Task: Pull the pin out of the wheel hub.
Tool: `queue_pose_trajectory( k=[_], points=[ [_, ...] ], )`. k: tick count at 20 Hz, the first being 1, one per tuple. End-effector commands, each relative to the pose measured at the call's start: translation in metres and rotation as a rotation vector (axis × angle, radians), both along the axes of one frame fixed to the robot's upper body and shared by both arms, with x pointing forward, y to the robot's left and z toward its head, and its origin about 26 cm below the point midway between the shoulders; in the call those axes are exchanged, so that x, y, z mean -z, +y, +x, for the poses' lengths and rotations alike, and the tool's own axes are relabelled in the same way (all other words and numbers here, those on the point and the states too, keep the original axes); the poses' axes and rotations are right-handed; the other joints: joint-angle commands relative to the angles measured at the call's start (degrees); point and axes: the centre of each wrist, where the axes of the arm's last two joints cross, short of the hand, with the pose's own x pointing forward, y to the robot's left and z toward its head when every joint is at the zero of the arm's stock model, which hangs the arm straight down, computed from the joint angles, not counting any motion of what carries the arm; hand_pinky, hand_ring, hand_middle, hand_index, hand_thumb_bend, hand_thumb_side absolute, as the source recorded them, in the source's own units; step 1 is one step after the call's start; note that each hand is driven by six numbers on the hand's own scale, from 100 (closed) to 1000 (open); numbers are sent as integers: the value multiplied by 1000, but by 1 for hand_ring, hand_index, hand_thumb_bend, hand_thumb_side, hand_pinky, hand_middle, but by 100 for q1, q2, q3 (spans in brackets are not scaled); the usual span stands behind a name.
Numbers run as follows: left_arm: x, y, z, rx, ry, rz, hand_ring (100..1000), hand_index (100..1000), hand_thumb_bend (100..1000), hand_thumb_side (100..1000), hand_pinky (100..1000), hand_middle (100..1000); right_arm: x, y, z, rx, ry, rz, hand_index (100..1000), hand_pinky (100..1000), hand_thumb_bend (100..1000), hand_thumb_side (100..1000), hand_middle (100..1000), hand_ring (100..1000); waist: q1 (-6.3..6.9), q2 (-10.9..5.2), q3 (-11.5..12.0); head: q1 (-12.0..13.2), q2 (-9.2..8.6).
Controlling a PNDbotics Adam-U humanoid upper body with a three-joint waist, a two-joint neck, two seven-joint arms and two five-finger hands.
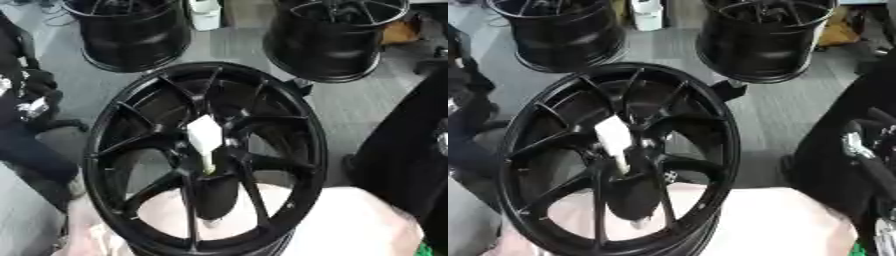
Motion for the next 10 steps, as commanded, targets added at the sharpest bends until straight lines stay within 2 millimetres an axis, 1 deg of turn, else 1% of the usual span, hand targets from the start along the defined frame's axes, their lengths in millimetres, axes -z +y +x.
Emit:
queue_pose_trajectory(
  k=[1,3,5,7,10],
  points=[
    [-15,-20,-23,-5,-93,-196,727,817,525,725,658,727,-8,-2,1,6,-27,-3,891,653,162,374,730,726,-13,-37,16,-14,-70],
    [-2,-29,-39,-38,-80,-286,726,816,524,736,658,724,-8,-1,1,4,-30,1,891,653,161,374,730,726,-38,-23,31,14,-65],
    [10,-35,-50,-71,-53,-335,726,816,527,743,658,723,-8,0,2,3,-31,3,891,653,161,374,730,726,-51,-17,38,48,-50],
    [16,-41,-56,-89,-34,-360,725,816,525,747,657,721,-8,0,2,3,-31,4,891,653,161,374,730,726,-55,-15,47,65,-34],
    [32,-50,-60,-119,18,-433,711,811,523,758,651,706,-8,1,2,-3,-32,6,891,653,160,374,730,726,-82,-18,61,70,6]
  ],
)
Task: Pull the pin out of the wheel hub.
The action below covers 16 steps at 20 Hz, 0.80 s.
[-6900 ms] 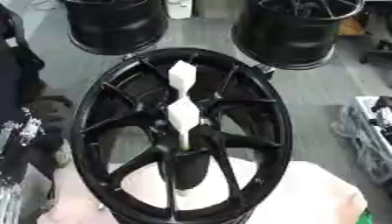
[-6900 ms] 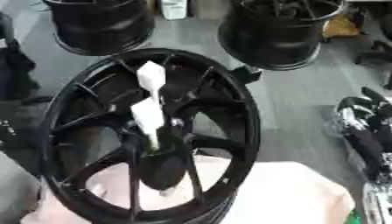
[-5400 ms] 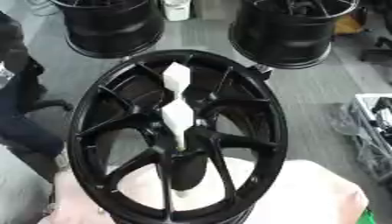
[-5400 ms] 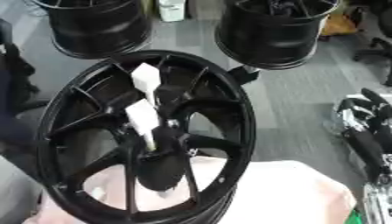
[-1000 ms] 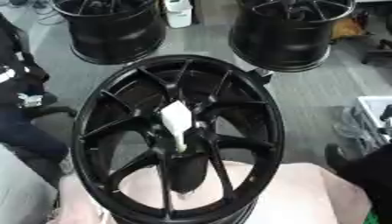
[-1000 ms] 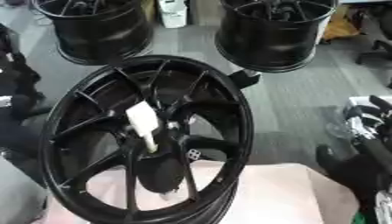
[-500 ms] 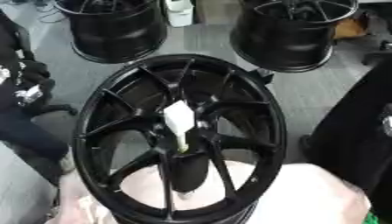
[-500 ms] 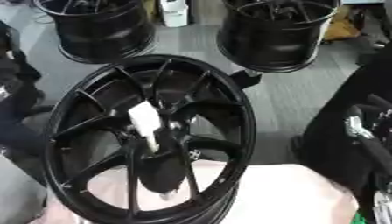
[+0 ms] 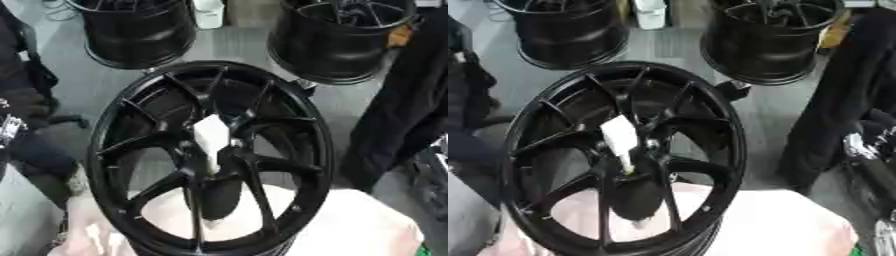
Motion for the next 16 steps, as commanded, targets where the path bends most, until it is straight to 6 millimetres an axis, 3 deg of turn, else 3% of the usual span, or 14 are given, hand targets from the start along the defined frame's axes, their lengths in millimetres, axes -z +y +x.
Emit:
queue_pose_trajectory(
  k=[1,16],
  points=[
    [-2,-5,-3,-19,7,-37,711,811,523,758,651,705,-7,-1,1,-3,-23,-8,891,653,160,374,730,726,-15,-48,0,24,11],
    [3,-13,-1,-6,45,-58,693,801,517,765,644,686,-7,-1,0,-3,-23,-7,891,654,158,374,731,727,-26,-49,-29,40,22]
  ],
)
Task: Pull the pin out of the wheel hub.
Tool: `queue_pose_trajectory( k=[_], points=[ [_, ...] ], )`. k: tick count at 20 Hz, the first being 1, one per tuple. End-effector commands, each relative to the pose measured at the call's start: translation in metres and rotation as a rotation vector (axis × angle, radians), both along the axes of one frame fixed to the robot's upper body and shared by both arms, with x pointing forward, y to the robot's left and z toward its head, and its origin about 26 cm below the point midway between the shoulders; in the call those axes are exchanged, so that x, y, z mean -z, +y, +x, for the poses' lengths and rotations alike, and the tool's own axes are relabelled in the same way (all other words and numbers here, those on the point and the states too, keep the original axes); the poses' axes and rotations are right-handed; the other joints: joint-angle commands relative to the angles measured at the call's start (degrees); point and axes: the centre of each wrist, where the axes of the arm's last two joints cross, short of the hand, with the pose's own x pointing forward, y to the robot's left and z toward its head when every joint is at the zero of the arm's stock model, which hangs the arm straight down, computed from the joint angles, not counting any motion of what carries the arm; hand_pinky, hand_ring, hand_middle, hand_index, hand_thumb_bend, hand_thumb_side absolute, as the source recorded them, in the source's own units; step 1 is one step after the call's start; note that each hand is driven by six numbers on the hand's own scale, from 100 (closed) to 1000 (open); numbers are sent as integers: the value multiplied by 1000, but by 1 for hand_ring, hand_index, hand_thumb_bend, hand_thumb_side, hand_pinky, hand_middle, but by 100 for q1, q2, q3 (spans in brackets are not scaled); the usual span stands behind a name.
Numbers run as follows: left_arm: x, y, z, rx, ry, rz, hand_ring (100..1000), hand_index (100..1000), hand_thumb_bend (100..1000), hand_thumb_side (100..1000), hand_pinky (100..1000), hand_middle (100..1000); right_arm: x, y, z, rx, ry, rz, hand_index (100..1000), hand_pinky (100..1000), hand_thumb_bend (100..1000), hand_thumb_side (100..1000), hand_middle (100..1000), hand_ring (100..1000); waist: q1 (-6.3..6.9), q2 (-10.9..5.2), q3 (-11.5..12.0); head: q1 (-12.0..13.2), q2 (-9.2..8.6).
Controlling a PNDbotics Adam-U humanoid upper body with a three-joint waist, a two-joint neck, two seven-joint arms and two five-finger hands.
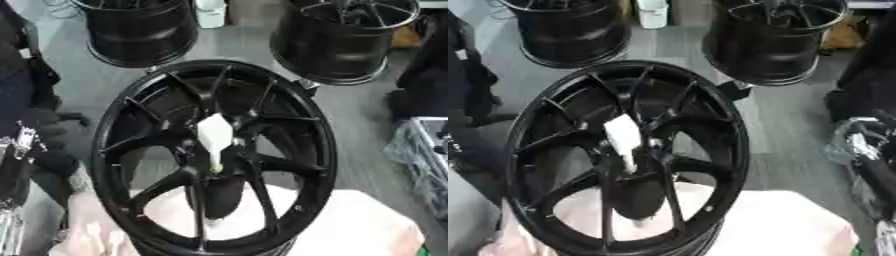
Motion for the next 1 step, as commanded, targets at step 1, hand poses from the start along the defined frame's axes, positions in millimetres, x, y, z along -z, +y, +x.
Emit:
queue_pose_trajectory(
  k=[1],
  points=[
    [-9,0,1,4,-23,12,693,800,516,765,644,685,-7,-1,0,-2,-22,-8,891,654,158,375,731,727,6,-50,-1,21,26]
  ],
)
